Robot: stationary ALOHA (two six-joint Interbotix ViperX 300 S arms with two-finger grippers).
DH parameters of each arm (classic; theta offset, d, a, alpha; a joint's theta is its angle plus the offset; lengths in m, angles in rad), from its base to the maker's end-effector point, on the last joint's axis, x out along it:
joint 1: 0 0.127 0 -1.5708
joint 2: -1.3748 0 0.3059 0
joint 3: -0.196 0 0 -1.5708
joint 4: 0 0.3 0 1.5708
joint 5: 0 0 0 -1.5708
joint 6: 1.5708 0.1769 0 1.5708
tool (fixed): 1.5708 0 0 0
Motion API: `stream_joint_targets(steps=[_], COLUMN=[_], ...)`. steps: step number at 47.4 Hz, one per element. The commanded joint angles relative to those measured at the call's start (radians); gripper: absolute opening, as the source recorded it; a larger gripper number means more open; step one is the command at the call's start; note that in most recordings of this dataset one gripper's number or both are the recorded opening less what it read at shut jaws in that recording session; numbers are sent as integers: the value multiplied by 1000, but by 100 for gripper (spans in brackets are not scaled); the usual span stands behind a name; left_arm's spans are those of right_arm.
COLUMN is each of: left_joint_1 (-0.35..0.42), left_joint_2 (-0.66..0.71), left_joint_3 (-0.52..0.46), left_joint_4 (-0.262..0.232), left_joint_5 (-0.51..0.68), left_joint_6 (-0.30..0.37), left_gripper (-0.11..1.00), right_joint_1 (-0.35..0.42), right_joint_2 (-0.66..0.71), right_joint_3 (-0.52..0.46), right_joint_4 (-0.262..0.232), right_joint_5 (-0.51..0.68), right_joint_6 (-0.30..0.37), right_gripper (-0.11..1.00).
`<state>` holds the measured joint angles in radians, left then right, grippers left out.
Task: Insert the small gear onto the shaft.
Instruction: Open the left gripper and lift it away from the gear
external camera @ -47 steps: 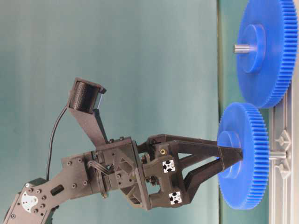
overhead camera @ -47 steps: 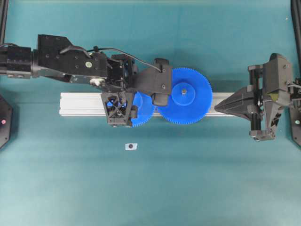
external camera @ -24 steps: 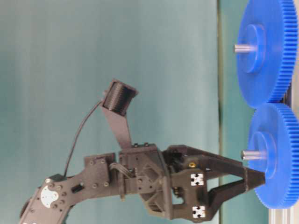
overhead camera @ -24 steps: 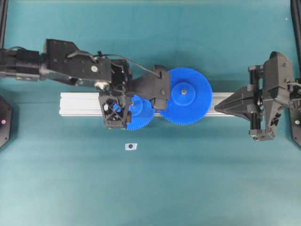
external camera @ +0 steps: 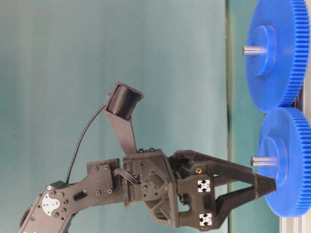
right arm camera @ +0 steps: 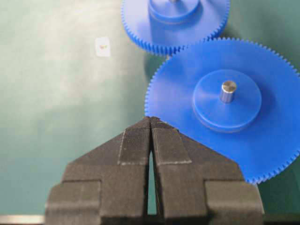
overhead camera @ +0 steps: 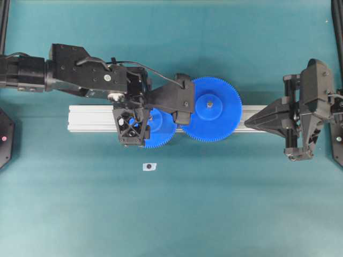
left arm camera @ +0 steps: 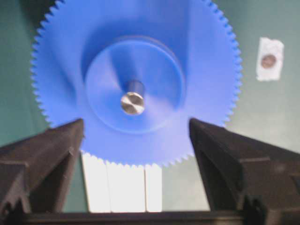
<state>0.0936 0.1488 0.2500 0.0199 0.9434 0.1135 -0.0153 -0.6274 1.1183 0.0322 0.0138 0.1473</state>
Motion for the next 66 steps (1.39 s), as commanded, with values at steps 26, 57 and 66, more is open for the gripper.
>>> stream_joint_targets(steps=[26, 57, 66], left_joint_1=[-11, -23, -25], left_joint_2=[-178, -307, -307], left_joint_3=[-57, 14, 26], left_joint_4=[2, 2, 2], left_joint_5=[5, -55, -98], left_joint_6=[-5, -35, -54], left_gripper=[85, 85, 85], right_joint_1=[2, 2, 2], right_joint_2=[-3, -3, -3], right_joint_3=[-9, -9, -9], right_joint_4=[2, 2, 2], right_joint_5=[-8, -9, -8], right_joint_6=[9, 9, 9], right_gripper=[3, 3, 3])
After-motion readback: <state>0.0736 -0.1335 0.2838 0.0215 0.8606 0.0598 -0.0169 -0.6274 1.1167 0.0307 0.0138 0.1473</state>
